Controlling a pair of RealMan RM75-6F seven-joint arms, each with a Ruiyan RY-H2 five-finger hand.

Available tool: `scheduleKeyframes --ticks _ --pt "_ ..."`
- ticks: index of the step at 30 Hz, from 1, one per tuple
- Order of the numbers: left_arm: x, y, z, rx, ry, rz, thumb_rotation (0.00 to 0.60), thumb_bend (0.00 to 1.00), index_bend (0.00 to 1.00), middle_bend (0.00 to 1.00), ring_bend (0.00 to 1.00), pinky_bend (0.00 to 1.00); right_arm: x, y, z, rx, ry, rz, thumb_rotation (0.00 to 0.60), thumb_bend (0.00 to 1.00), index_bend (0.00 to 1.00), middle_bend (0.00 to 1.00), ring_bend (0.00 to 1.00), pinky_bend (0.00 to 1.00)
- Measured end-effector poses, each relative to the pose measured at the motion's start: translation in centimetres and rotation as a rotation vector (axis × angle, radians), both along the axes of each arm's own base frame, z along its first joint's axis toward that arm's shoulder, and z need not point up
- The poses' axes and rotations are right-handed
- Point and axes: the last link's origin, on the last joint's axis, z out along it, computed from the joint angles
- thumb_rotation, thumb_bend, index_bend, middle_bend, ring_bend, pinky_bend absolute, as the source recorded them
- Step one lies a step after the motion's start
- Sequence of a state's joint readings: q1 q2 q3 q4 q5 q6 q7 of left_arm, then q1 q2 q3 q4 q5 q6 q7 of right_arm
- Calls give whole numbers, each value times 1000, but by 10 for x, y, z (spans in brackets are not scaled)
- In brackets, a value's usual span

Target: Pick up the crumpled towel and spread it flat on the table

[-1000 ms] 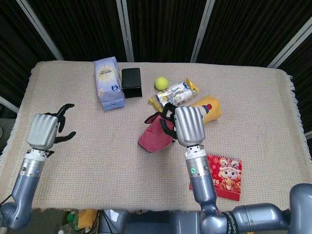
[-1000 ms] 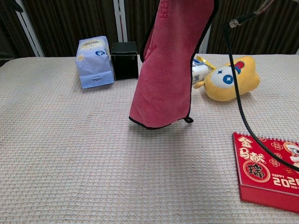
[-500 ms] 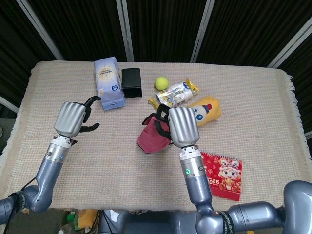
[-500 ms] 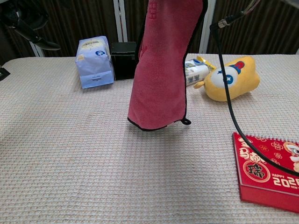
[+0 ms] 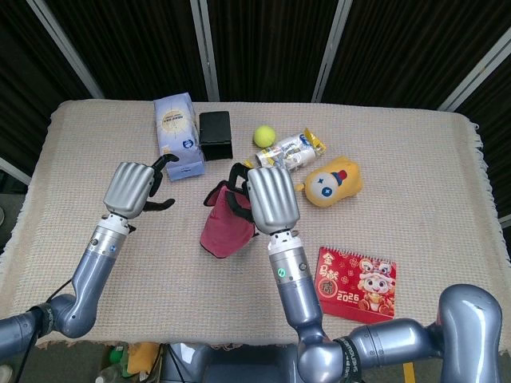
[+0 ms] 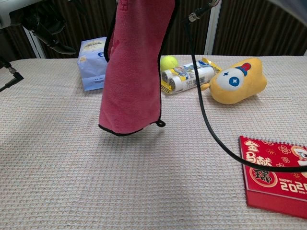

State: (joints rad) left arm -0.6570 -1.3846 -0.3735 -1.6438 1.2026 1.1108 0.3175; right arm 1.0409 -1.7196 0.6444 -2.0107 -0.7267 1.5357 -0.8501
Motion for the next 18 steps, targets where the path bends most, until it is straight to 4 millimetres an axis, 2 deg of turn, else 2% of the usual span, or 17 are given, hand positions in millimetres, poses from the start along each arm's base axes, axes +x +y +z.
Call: scheduleKeyframes --ticks 6,18 --pt "1 2 -10 -33 -16 -1 600 42 281 827 754 733 6 -7 -5 -3 -7 -20 600 584 661 1000 1000 927" --pt "12 4 -51 -99 -71 -12 600 51 293 833 754 733 8 -5 -10 6 -10 -31 600 584 661 1000 1000 926"
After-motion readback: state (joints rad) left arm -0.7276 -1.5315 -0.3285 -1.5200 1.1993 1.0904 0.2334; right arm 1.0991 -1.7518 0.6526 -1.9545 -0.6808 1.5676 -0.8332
